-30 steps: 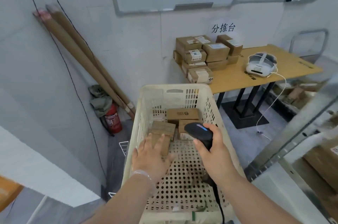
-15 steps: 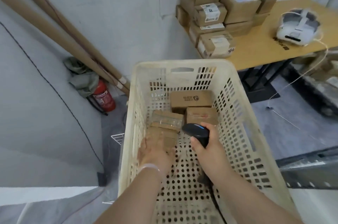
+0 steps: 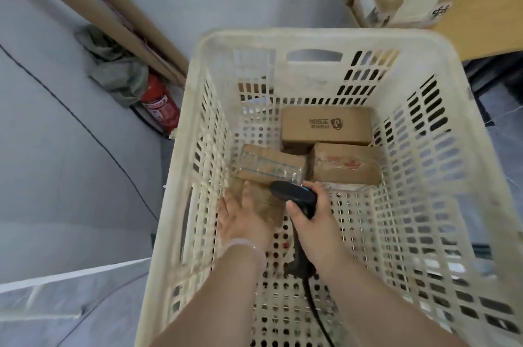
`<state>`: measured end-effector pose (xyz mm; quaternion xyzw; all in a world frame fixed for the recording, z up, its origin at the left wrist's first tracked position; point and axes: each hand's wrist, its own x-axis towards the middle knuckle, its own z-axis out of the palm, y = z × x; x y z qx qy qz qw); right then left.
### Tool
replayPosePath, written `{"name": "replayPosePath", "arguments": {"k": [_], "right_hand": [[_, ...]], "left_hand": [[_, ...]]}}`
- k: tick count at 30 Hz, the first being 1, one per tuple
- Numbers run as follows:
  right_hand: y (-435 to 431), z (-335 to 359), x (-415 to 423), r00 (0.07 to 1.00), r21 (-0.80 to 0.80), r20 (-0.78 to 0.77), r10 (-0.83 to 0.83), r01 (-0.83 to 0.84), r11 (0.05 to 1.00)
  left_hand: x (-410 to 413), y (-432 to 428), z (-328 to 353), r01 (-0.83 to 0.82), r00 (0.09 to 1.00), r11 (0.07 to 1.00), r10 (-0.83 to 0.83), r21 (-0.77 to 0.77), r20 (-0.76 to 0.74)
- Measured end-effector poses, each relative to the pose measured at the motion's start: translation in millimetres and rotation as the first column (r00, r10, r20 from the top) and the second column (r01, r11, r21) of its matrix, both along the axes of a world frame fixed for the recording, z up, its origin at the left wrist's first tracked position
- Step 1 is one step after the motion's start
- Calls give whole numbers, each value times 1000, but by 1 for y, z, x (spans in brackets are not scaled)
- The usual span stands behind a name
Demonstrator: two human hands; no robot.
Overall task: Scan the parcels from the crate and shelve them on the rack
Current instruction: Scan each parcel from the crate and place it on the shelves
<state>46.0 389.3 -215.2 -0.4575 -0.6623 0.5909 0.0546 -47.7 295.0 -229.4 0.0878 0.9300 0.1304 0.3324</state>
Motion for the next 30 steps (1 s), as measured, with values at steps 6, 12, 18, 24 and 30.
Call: {"name": "replayPosePath", "arguments": {"k": [6, 12, 18, 24, 30], "right_hand": [[-1, -14, -9, 999, -48, -31, 21, -22, 999], [0, -11, 1, 997, -79, -71, -14, 9, 997], [-3, 27, 29, 986, -63, -135, -97, 89, 994], [1, 101, 67, 958, -18, -247, -148, 148, 989], [-20, 164, 102, 927, 83, -318, -201, 239, 968]], "left_hand": [[0, 2, -12, -150, 988, 983, 152, 108, -11], [-2, 1, -7, -293, 956, 949, 293, 120, 13], [19, 3, 36, -339, 939, 910, 344, 239, 24], [38, -5, 105, -514, 849, 682, 491, 520, 196], [42, -20, 160, -353, 933, 668, 302, 656, 194]]}}
